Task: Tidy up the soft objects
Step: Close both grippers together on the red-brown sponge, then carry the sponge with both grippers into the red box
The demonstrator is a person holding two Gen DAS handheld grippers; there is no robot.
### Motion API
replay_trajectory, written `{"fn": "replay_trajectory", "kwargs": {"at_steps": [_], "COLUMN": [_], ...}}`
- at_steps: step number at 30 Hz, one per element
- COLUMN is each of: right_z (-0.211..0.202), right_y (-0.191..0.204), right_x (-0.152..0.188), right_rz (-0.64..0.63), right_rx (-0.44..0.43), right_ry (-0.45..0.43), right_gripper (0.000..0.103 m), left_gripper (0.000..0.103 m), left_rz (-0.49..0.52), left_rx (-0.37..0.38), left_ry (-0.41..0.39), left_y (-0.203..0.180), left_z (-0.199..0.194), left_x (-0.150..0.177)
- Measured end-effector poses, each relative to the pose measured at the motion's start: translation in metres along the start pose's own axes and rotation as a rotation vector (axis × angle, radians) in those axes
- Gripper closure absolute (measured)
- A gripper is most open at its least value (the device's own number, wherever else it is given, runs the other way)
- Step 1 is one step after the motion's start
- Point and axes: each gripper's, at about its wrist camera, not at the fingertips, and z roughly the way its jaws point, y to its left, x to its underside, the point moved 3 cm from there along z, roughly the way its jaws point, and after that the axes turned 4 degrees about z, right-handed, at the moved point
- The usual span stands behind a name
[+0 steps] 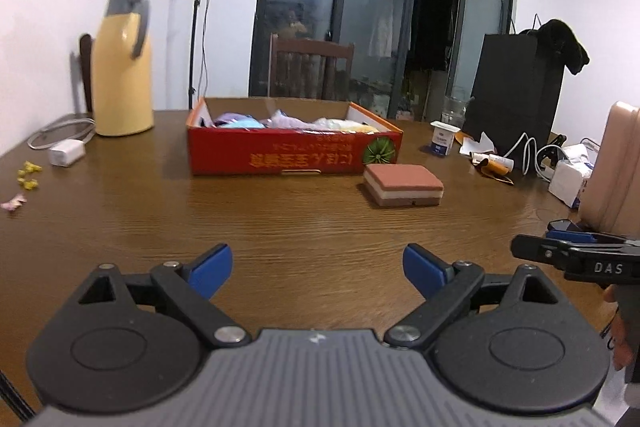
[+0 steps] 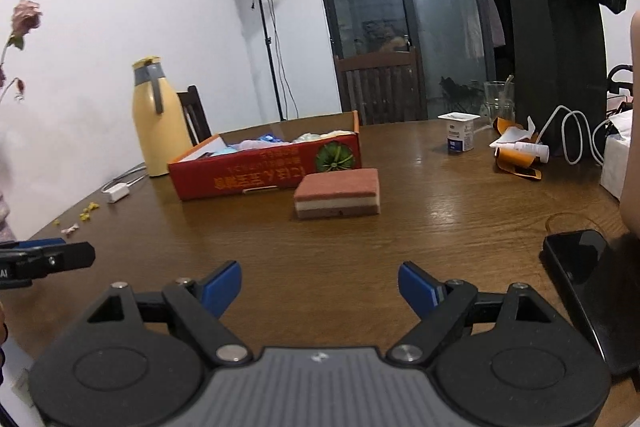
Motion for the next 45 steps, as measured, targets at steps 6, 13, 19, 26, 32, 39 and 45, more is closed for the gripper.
{"fn": "replay_trajectory", "kwargs": {"at_steps": [6, 13, 19, 26, 32, 39, 45], "right_z": [0.048, 0.145, 0.191, 0.198, 0.197, 0.153, 0.086], "right_y": [-0.013, -0.037, -0.055, -0.048, -0.048, -0.018, 0.024], "right_x": [-0.029, -0.077, -0.084, -0.073, -0.07, -0.054, -0.011], "right_rz": [0.035, 0.131, 0.233, 0.188, 0.2, 0.173, 0.196], "right_rx": [-0.022, -0.036, -0.064, -0.067, -0.105, -0.116, -0.174], "right_ry": [-0.013, 0.025, 0.069, 0.107, 0.106, 0.105, 0.117], "right_gripper": [0.018, 0.025, 0.044, 0.059, 0.06, 0.069, 0.069], "left_gripper": [0.009, 0.024, 0.033, 0.061, 0.075, 0.075, 0.075], "left_rz": [0.036, -0.009, -0.102, -0.188, -0.211, -0.198, -0.227], "left_rx": [0.057, 0.121, 0.221, 0.326, 0.358, 0.301, 0.268], "left_ry": [0.023, 0.085, 0.14, 0.184, 0.177, 0.181, 0.194], "left_y": [-0.018, -0.021, -0.018, -0.017, -0.018, -0.015, -0.001], "left_z": [0.057, 0.163, 0.228, 0.247, 0.24, 0.178, 0.089], "left_x": [-0.022, -0.066, -0.079, -0.062, -0.059, -0.043, -0.007]}}
